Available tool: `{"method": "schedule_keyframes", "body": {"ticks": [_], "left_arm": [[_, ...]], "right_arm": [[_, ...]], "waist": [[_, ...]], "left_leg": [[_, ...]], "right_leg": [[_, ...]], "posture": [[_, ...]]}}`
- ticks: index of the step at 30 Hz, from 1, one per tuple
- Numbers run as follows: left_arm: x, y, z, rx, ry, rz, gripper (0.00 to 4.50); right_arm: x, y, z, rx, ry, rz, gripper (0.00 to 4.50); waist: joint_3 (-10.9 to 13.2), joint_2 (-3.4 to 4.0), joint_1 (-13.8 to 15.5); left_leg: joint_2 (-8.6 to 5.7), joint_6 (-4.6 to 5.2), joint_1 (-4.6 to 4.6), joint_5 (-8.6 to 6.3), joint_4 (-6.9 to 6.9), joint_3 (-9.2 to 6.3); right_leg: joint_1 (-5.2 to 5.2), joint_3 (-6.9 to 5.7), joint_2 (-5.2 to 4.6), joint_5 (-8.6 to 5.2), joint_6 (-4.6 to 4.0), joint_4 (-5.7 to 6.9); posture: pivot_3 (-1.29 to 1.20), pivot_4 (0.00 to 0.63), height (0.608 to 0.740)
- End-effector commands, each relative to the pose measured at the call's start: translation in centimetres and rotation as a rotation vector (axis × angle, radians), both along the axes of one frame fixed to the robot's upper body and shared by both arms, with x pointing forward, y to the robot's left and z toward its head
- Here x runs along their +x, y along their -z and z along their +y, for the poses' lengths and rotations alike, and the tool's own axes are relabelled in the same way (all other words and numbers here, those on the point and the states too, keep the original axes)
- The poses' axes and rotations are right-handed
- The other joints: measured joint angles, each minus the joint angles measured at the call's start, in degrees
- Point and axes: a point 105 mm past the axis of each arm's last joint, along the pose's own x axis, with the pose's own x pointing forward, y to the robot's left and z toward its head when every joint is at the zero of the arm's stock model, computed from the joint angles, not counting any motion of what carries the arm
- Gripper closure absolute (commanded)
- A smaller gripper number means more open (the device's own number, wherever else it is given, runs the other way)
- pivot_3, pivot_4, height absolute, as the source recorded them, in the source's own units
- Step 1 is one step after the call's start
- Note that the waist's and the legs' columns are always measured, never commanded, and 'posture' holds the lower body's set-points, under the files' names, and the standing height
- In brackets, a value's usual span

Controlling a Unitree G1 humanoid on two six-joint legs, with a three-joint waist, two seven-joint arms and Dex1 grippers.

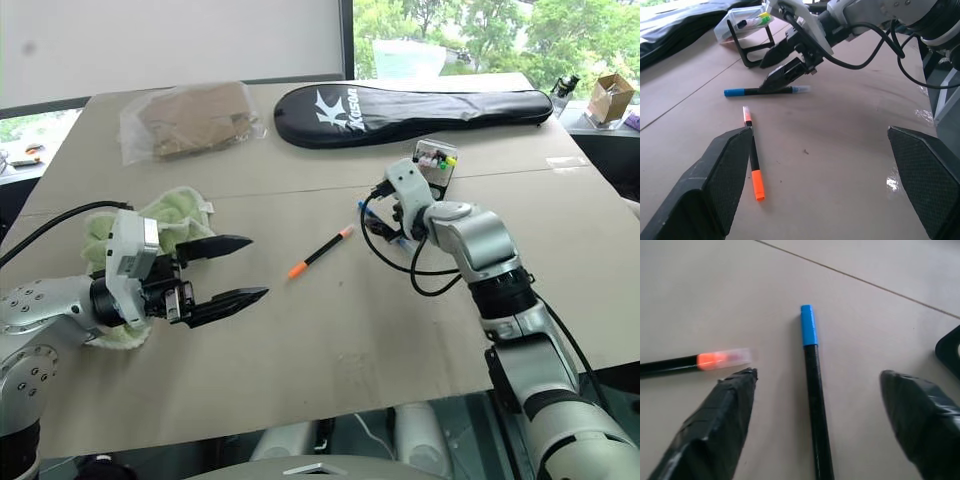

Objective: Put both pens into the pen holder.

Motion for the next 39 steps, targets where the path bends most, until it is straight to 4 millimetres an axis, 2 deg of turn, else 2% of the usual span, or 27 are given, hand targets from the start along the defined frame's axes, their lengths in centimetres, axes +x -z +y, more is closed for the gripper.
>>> {"method": "schedule_keyframes", "body": {"ticks": [1,3,6,9,11,13,14,15,21,29,32,37,38,39], "left_arm": [[-0.2,-0.7,-0.1,-0.013,-0.01,-0.04,0.0],[-0.3,-0.6,-0.1,-0.01,-0.019,-0.037,0.0],[-0.5,-0.5,0.0,-0.013,-0.035,-0.034,0.0],[-0.6,-0.3,0.1,-0.015,-0.046,-0.033,0.0],[-0.6,-0.2,0.0,-0.012,-0.048,-0.033,0.0],[-0.7,0.0,-0.1,-0.008,-0.048,-0.025,0.0],[-0.7,0.1,-0.1,-0.006,-0.048,-0.019,0.0],[-0.8,0.2,0.0,-0.003,-0.048,-0.015,0.0],[-0.7,0.7,-0.2,0.006,-0.032,-0.004,0.0],[-0.7,0.8,-0.2,0.005,-0.024,0.001,0.0],[-1.1,1.0,-0.4,-0.003,-0.023,0.014,0.0],[-1.4,1.2,-0.4,-0.008,-0.036,0.018,0.0],[-1.5,1.2,-0.4,-0.009,-0.038,0.018,0.0],[-1.6,1.3,-0.5,-0.009,-0.04,0.017,0.0]], "right_arm": [[1.5,2.8,-0.6,-0.063,0.039,0.021,2.2],[1.9,3.4,-0.8,-0.075,0.048,0.021,3.12],[2.2,3.0,-0.8,-0.075,0.031,0.008,4.47],[2.1,2.7,-0.6,-0.105,-0.008,0.003,4.49],[1.2,2.7,-0.1,-0.109,-0.099,0.059,4.49],[0.5,2.4,0.1,-0.099,-0.143,0.105,3.5],[0.3,2.1,0.1,-0.098,-0.146,0.121,3.33],[0.2,1.9,0.1,-0.096,-0.147,0.135,2.88],[0.6,1.8,0.5,-0.174,-0.079,0.183,0.18],[1.6,1.3,2.1,-0.285,-0.052,0.25,0.18],[2.1,0.9,2.1,-0.358,-0.05,0.239,0.94],[2.9,0.7,1.5,-0.381,-0.042,0.208,0.94],[3.1,0.7,1.3,-0.386,-0.041,0.198,1.41],[3.2,0.7,1.2,-0.394,-0.04,0.189,1.69]], "waist": [[0.0,-0.02,-0.3],[-0.1,-0.06,-0.9],[-0.1,-0.04,-1.2],[-0.1,-0.01,-1.2],[-0.1,0.03,-1.2],[0.0,0.06,-1.2],[0.0,0.06,-1.2],[0.0,0.06,-1.2],[0.0,0.08,-1.3],[-0.1,0.09,-1.5],[-0.1,0.11,-1.8],[0.0,0.24,-1.7],[0.0,0.29,-1.7],[0.0,0.3,-1.7]], "left_leg": [[0.0,0.0,0.05,0.0,-0.02,0.0],[0.02,0.01,0.13,-0.01,-0.03,0.04],[0.04,0.02,0.31,0.0,0.0,-0.04],[0.05,0.01,0.45,0.01,0.04,-0.17],[0.04,0.01,0.45,0.01,0.05,-0.21],[0.04,0.01,0.42,0.01,0.03,-0.21],[0.03,0.01,0.39,0.01,0.01,-0.23],[0.03,0.01,0.34,0.01,0.01,-0.24],[0.05,-0.02,0.21,0.0,-0.17,-0.21],[0.06,-0.02,0.42,0.02,-0.02,-0.2],[0.05,-0.03,0.42,0.03,-0.04,-0.17],[0.06,-0.04,0.39,0.03,-0.08,-0.22],[0.05,-0.04,0.4,0.03,-0.07,-0.21],[0.06,-0.04,0.41,0.03,-0.06,-0.21]], "right_leg": [[0.03,0.0,0.0,0.0,0.0,0.02],[0.06,0.04,0.01,0.0,0.0,0.03],[0.23,0.02,0.03,0.0,-0.01,0.1],[0.41,-0.05,0.06,-0.01,-0.01,0.13],[0.43,-0.09,0.07,-0.01,-0.01,0.12],[0.42,-0.09,0.06,-0.01,-0.03,0.09],[0.4,-0.1,0.05,-0.01,-0.03,0.08],[0.35,-0.11,0.05,0.0,-0.03,0.08],[0.09,-0.11,0.06,0.01,-0.04,0.1],[0.29,-0.09,0.12,0.05,-0.11,0.12],[0.26,-0.05,0.14,0.06,-0.12,0.13],[0.26,-0.09,0.12,0.06,-0.13,0.11],[0.27,-0.07,0.12,0.06,-0.13,0.1],[0.29,-0.07,0.12,0.05,-0.12,0.1]], "posture": [[0.0,0.15,0.74],[0.0,0.15,0.74],[0.0,0.15,0.74],[0.0,0.15,0.74],[0.0,0.15,0.74],[0.0,0.15,0.74],[0.0,0.15,0.74],[0.0,0.15,0.74],[0.0,0.15,0.74],[0.0,0.15,0.74],[0.0,0.15,0.74],[0.0,0.15,0.74],[0.0,0.15,0.74],[0.0,0.15,0.74]]}}
